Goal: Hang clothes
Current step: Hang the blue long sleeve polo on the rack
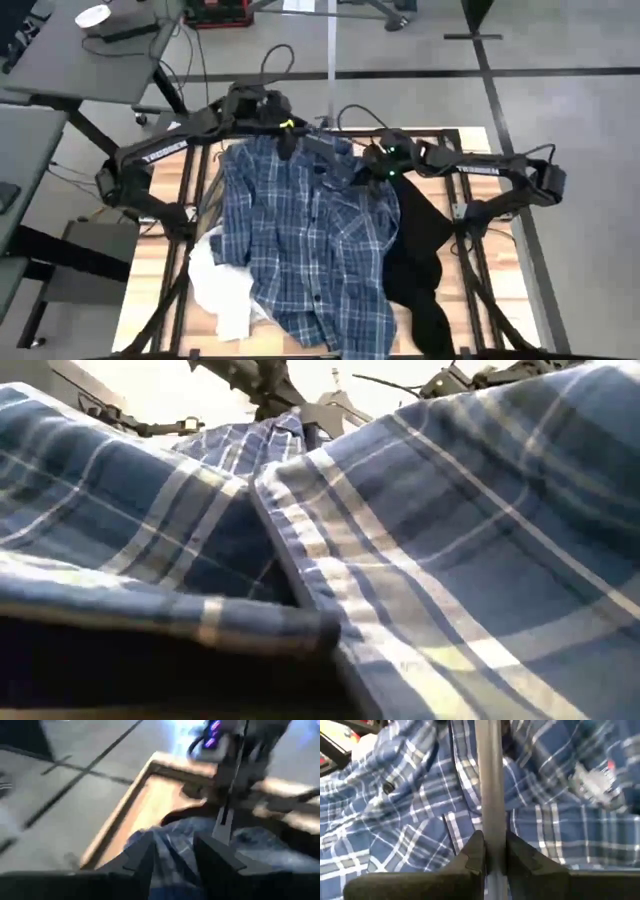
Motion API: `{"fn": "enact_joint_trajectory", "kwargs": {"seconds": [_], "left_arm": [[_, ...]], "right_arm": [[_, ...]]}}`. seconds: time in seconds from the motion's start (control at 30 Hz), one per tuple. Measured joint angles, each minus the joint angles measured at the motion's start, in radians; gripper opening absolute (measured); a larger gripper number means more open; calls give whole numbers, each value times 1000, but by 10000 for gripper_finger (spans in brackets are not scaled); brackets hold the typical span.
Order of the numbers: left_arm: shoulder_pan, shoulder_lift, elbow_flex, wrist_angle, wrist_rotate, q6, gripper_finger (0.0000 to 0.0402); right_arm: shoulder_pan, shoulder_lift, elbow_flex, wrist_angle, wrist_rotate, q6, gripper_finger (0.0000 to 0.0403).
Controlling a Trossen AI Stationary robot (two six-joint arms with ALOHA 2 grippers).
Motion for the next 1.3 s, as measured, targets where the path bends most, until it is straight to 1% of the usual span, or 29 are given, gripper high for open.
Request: {"fn": "enact_joint_trajectory", "kwargs": {"seconds": [0.17, 0.27, 0.37, 0.47, 0.57, 0.67, 0.87, 0.97, 1.03, 1.1, 1.17, 1.23, 1.3], "left_arm": [[2, -56, 1, -6, -19, 55, 122], [5, -71, 1, -52, -34, 58, 122], [13, -89, 1, -167, -36, 39, 122], [33, -91, 2, -353, -37, 35, 122], [49, -84, 1, -486, -46, 86, 122], [66, -70, 1, -522, -44, 133, 122], [97, -7, 2, -513, -46, 209, 122], [96, 43, 2, -505, 3, 257, 121], [93, 70, 1, -457, 92, 254, 121], [92, 80, 1, -396, 203, 208, 121], [93, 80, 1, -331, 287, 140, 121], [94, 74, 2, -291, 335, 93, 121], [93, 68, 2, -284, 347, 71, 121]], "right_arm": [[-5, 1, 0, 12, 24, 21, 31], [-4, 1, -1, 16, 20, 13, 31], [-3, 1, -1, 15, 11, 9, 31], [-4, 1, -2, 16, 11, 7, 31], [-4, 1, -2, 16, 10, 3, 31], [-3, 1, -2, 17, 8, -6, 31], [-3, 1, -3, 31, 6, -15, 31], [-1, 1, -4, 42, 7, -44, 31], [-1, 1, -4, 49, 7, -69, 31], [-1, 1, -5, 41, 5, -87, 31], [-1, 1, -6, 39, 2, -92, 31], [-1, 1, -6, 43, 1, -108, 31], [-1, 1, -6, 52, -1, -119, 31]]}}
